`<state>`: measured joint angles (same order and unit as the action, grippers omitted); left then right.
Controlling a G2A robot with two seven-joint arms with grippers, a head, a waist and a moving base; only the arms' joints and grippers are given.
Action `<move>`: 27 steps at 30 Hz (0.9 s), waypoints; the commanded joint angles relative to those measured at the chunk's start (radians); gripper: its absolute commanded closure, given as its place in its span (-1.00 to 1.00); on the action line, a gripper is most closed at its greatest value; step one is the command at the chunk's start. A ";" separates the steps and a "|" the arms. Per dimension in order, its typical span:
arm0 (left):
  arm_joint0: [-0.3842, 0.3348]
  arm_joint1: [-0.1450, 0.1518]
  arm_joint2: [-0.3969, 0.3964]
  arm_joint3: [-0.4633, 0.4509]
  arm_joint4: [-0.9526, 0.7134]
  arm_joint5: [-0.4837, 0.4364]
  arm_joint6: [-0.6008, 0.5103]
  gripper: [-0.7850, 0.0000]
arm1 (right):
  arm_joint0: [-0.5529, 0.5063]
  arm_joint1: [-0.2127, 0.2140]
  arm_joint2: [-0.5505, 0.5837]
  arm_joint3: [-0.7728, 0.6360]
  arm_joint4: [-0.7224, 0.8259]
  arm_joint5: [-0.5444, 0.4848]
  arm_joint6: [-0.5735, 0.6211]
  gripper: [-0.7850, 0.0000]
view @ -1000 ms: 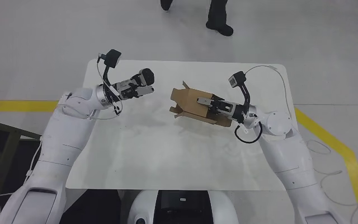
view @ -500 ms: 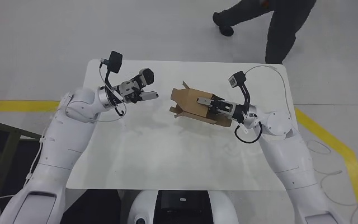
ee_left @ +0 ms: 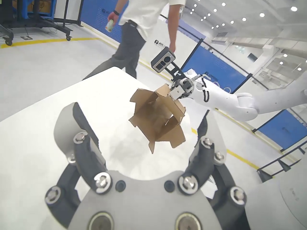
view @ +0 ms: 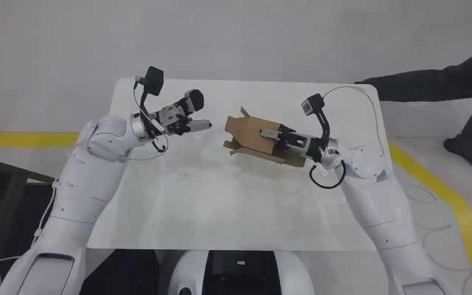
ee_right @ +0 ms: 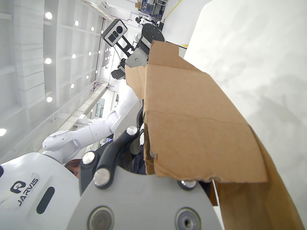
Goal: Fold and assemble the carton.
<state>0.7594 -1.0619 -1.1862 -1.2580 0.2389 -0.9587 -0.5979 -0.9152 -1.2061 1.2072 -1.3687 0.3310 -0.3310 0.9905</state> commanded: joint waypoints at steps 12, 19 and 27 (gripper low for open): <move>0.088 0.000 -0.026 0.029 0.600 -0.054 0.571 -1.00 | 0.000 0.000 0.000 0.000 0.000 0.000 0.000 1.00; 0.101 0.033 -0.018 0.024 1.128 -0.050 0.982 -1.00 | 0.000 0.000 0.000 0.000 0.000 0.000 0.000 1.00; 0.089 0.057 0.041 0.048 1.545 0.051 1.431 -1.00 | 0.000 0.000 0.000 0.000 0.000 0.000 0.000 1.00</move>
<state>0.8529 -1.0070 -1.1532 -1.2161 1.7366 -0.9173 0.7714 -0.9152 -1.2061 1.2072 -1.3687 0.3310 -0.3310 0.9905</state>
